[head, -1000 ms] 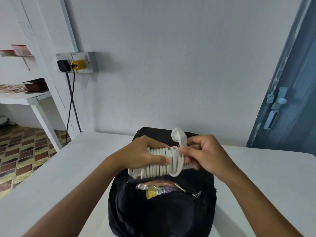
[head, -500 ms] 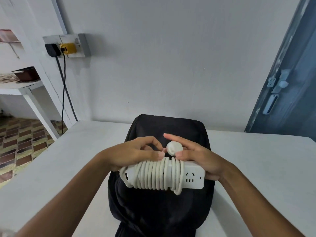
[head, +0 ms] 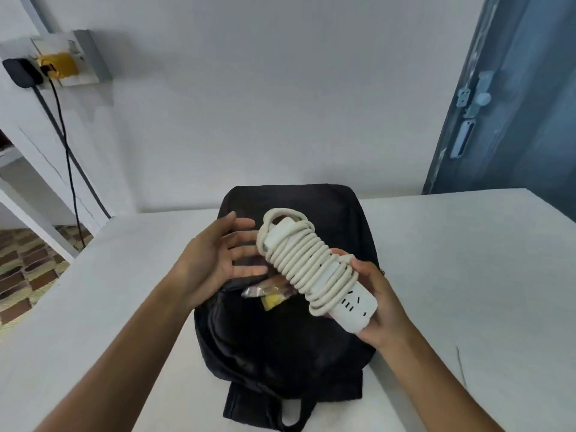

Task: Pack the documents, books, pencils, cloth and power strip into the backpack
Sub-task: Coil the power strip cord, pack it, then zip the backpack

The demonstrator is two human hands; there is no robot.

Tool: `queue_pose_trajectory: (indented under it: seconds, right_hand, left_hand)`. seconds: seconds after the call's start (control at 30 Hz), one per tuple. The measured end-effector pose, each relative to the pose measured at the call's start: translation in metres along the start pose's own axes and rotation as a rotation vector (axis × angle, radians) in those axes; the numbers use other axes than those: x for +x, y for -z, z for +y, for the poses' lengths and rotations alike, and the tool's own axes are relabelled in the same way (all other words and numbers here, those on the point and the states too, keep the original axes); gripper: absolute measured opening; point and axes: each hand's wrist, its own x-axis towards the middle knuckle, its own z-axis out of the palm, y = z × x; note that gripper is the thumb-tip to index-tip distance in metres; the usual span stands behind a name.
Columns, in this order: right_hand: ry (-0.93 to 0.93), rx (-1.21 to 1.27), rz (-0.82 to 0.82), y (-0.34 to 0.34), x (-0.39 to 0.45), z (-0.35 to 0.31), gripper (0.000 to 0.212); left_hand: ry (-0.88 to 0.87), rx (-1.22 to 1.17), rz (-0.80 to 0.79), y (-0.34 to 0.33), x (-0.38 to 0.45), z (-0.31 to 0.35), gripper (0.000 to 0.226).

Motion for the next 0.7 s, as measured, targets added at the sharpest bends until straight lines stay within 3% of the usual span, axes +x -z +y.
queue_pose_trajectory:
  seconds: [0.1, 0.2, 0.27, 0.33, 0.47, 0.7]
  right_hand:
    - [0.127, 0.062, 0.037, -0.002, -0.008, 0.01, 0.074]
    - [0.242, 0.095, 0.051, -0.007, -0.021, 0.02, 0.064]
    - [0.302, 0.104, 0.059, -0.011, -0.032, 0.027, 0.043]
    - [0.357, 0.094, 0.074, -0.014, -0.043, 0.035, 0.024]
    - [0.415, 0.067, 0.113, -0.023, -0.063, 0.055, 0.023]
    - [0.405, 0.025, 0.067, -0.037, -0.093, 0.071, 0.024]
  left_hand:
    - [-0.114, 0.458, 0.013, 0.002, -0.005, -0.031, 0.026]
    - [-0.209, 1.013, -0.415, 0.012, -0.021, -0.062, 0.014]
    - [-0.169, 1.308, -0.642, 0.017, -0.027, -0.077, 0.041]
    - [-0.269, 1.511, -0.681, 0.021, -0.026, -0.09, 0.058]
    - [-0.554, 1.517, -0.617, 0.027, -0.021, -0.1, 0.017]
    - [-0.658, 1.205, -0.284, 0.015, -0.014, -0.072, 0.011]
